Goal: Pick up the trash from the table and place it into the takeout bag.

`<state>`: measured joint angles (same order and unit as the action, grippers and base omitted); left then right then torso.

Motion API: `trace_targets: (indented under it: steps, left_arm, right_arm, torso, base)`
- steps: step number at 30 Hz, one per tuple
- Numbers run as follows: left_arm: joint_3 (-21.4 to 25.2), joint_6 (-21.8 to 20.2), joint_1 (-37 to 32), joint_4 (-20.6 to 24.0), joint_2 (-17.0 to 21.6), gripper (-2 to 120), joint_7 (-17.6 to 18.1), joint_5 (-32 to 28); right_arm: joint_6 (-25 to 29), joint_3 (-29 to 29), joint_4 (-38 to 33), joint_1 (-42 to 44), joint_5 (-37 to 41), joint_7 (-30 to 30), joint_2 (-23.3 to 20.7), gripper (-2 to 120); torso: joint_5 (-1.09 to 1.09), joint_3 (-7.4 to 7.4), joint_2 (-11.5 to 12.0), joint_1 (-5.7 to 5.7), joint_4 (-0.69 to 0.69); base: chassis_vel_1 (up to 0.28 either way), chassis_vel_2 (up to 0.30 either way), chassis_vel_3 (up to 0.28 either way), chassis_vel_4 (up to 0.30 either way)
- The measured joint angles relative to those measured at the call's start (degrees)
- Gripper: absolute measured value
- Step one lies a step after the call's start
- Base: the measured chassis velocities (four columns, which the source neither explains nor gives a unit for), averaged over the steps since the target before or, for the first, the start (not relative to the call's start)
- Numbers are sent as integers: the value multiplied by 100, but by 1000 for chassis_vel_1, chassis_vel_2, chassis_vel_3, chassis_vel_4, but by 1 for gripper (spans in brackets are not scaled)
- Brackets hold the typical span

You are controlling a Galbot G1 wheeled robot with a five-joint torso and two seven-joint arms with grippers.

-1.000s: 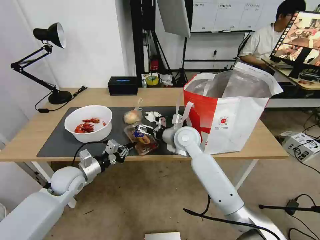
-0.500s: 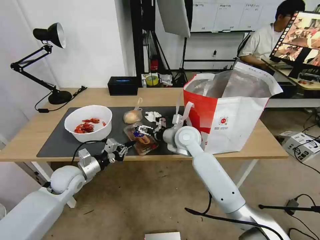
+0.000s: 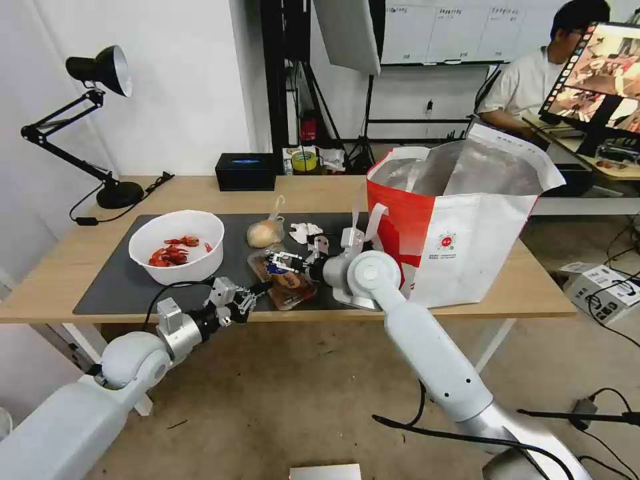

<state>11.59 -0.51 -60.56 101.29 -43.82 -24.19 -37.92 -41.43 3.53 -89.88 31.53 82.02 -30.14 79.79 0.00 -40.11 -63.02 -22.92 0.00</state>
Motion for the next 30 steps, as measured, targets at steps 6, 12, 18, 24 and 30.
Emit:
trace_targets:
  steps: [6, 12, 18, 24, 30]
  left_arm:
    - [7, 6, -5, 9, 2, 0, -3, 0]
    - [8, 15, -10, 9, -24, 0, -5, 2]
    - [7, 36, -13, 9, -30, 0, -5, 4]
    - [23, 49, -16, 9, -13, 0, -5, 2]
    - [25, 56, -17, 11, -10, 0, -5, -3]
  right_arm:
    - [0, 38, 31, -52, 44, 4, 9, 100]
    - [0, 92, 16, -58, 111, -1, -24, 100]
    - [0, 117, 9, -58, 151, -9, -50, 92]
    - [0, 118, 4, 6, 158, -9, -88, 69]
    - [0, 78, -48, 145, 155, -8, -192, 49]
  torso:
    - [0, 0, 0, 0, 0]
    - [0, 0, 0, 0, 0]
    - [0, 0, 0, 0, 0]
    - [0, 0, 0, 0, 0]
    - [0, 0, 0, 0, 0]
  base:
    - [0, 0, 0, 0]
    - [0, 0, 0, 0]
    - [0, 0, 0, 0]
    - [0, 0, 0, 0]
    - [0, 0, 0, 0]
